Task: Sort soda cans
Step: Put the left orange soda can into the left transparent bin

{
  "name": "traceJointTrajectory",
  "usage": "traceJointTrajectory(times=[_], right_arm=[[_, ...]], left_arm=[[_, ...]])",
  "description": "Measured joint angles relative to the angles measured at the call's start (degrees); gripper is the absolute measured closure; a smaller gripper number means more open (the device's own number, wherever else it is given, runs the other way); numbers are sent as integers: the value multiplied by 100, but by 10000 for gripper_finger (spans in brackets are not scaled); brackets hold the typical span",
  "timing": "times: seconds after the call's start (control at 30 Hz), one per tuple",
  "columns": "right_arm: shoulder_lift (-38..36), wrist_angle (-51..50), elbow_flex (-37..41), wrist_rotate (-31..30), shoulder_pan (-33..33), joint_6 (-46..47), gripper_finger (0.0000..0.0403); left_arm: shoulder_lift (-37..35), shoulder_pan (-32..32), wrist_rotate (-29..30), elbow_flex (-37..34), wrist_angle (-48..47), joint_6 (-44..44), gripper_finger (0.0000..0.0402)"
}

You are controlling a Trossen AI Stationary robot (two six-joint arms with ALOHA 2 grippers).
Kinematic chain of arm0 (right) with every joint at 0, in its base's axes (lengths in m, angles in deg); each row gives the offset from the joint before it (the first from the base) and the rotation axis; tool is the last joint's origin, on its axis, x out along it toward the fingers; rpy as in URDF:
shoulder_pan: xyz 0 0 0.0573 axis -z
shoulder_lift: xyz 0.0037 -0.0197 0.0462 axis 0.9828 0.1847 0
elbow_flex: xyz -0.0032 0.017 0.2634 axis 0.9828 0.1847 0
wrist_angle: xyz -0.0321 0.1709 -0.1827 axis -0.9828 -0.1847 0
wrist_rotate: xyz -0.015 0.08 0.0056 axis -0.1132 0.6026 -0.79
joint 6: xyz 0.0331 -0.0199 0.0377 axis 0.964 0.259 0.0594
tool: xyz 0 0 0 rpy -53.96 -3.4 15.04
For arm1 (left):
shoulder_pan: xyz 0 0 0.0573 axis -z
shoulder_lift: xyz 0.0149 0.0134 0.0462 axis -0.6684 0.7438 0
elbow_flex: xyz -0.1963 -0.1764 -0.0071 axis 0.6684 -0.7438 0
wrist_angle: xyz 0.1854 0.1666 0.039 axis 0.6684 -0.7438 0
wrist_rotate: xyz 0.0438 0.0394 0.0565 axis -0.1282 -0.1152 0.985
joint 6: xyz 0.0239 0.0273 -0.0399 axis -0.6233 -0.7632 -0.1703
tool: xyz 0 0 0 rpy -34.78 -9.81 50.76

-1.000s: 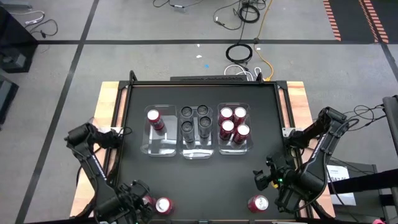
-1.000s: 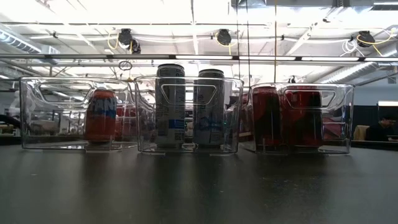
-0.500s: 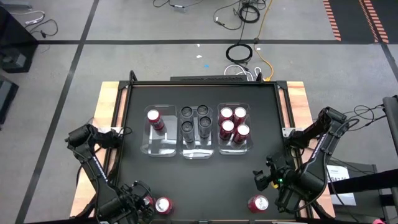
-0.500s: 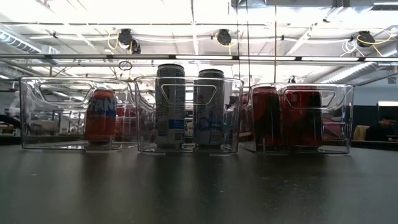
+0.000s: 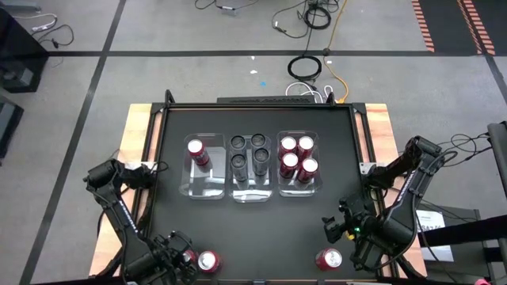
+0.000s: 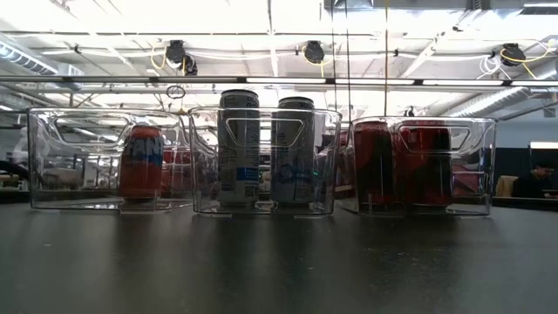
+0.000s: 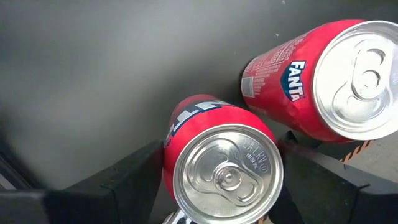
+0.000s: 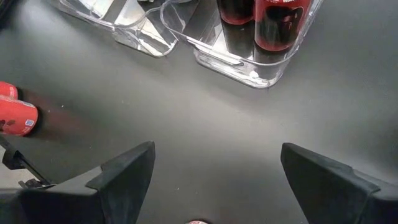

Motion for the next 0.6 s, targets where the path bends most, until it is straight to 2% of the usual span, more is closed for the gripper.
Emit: traceJointTrajectory(times=[0.37,0.6], right_arm=[[0,0,1,0,0,-1,62],[0,0,0,0,0,-17,62]], left_arm=[[2,1,77,4,-84,3,86],[42,-4,5,-17,-106,3,45]])
